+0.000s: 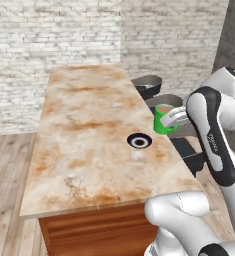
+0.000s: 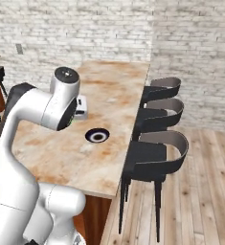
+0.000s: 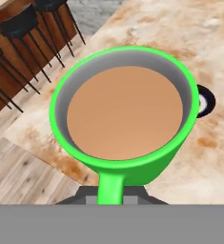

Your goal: Pick the cup of tea, navigate to the dining table, and place it on the saucer.

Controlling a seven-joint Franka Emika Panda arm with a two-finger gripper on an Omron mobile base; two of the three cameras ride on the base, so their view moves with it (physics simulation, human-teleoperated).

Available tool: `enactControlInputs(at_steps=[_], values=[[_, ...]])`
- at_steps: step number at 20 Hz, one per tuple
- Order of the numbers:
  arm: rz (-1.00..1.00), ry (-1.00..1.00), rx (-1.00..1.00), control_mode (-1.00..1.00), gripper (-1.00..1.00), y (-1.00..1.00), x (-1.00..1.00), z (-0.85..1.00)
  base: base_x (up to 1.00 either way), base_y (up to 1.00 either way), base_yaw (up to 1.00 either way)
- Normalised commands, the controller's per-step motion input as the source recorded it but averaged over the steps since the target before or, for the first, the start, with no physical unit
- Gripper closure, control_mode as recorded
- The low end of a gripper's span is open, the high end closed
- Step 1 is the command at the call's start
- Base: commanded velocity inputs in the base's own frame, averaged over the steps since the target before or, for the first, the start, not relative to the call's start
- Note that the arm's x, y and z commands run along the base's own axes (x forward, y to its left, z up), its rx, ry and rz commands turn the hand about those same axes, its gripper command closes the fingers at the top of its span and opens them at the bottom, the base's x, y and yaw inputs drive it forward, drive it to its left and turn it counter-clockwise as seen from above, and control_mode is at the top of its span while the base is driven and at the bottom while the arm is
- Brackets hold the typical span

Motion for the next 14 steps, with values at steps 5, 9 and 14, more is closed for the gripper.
enactControlInputs(at_steps=[5, 9, 14], values=[[0.50, 0.00, 0.00, -1.00, 1.00, -0.23, 0.54, -0.22, 0.00, 0.00, 0.00], [0.40, 0.00, 0.00, -1.00, 1.00, -0.47, 0.30, -0.24, 0.00, 0.00, 0.00], [0.32, 0.05, 0.00, -1.00, 1.00, -0.42, 0.34, -0.34, 0.00, 0.00, 0.00]])
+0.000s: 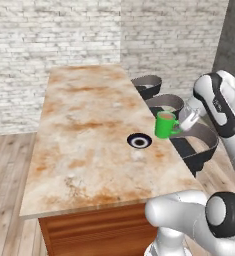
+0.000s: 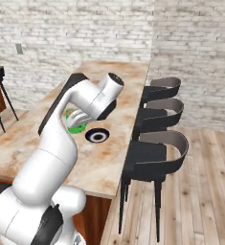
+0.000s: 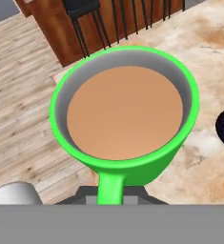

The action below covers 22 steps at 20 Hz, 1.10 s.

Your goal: Pick the cup of tea, navigate to the dining table, and place it on the saucer.

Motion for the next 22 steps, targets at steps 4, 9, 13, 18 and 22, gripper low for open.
enactControlInputs(at_steps=[4, 9, 13, 18, 22], values=[[0.11, 0.11, 0.00, -1.00, 1.00, -0.04, 0.22, -0.45, 0.00, 0.00, 0.00], [0.06, 0.09, 0.00, -1.00, 1.00, 0.07, 0.49, -0.53, 0.00, 0.00, 0.00], [0.04, 0.08, -0.01, -1.00, 1.00, 0.02, 0.54, -0.39, 0.00, 0.00, 0.00], [0.07, 0.02, 0.00, -1.00, 1.00, 0.00, 0.61, -0.18, 0.00, 0.00, 0.00], [0.05, 0.00, -0.04, -1.00, 1.00, 0.00, 0.60, -0.17, 0.00, 0.00, 0.00]])
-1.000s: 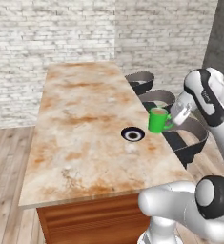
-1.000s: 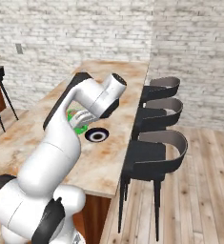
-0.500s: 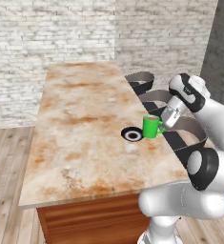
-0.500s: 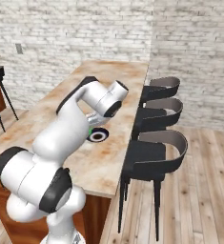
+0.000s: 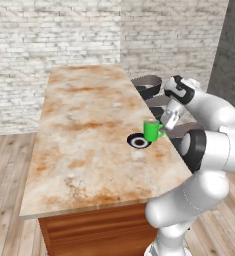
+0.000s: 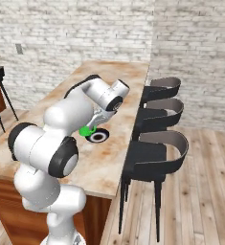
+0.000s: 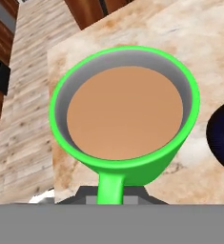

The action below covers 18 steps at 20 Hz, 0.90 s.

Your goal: Pick the cup of tea, navigate to the dining table, and place it on the saucer.

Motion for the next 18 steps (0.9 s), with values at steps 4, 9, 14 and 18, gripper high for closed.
enactControlInputs(at_steps=[4, 9, 14, 18], values=[[0.06, 0.00, -0.06, -1.00, 1.00, 0.00, 0.27, -0.28, 0.00, 0.00, 0.00], [0.06, 0.00, -0.05, -1.00, 1.00, 0.00, 0.24, -0.35, 0.00, 0.00, 0.00], [0.08, 0.00, 0.00, -1.00, 1.00, 0.00, 0.28, -0.24, 0.00, 0.00, 0.00], [0.09, 0.00, 0.00, -1.00, 1.00, 0.00, 0.35, -0.22, 0.00, 0.00, 0.00]])
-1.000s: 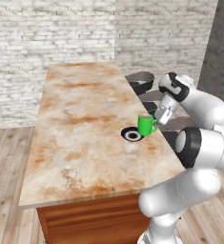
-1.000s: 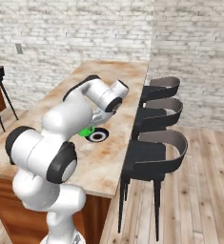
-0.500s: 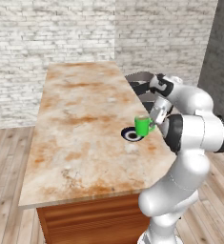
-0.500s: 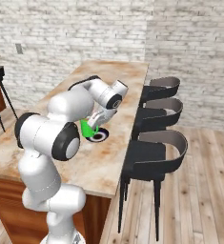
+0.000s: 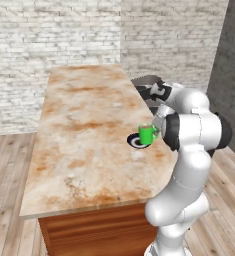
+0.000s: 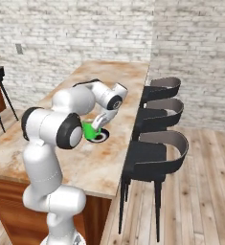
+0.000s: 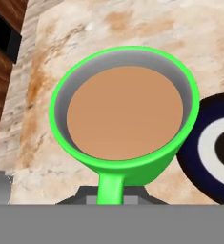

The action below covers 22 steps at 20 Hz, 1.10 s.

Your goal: Pick the cup of tea, navigate to the dining table, and place it on the saucer.

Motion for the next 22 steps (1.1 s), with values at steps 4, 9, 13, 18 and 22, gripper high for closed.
enactControlInputs(at_steps=[4, 9, 13, 18, 22], values=[[0.09, 0.00, 0.00, -1.00, 1.00, 0.00, 0.33, -0.22, 0.00, 0.00, 0.00], [0.07, -0.02, 0.00, -1.00, 1.00, 0.00, 0.39, -0.15, 0.00, 0.00, 0.00], [0.06, -0.02, 0.00, -1.00, 1.00, 0.00, 0.30, -0.12, 0.00, 0.00, 0.00], [0.06, -0.05, 0.00, -1.00, 1.00, 0.00, 0.13, -0.10, 0.00, 0.00, 0.00], [0.05, -0.05, 0.00, -1.00, 1.00, 0.00, 0.00, -0.21, 0.00, 0.00, 0.00]])
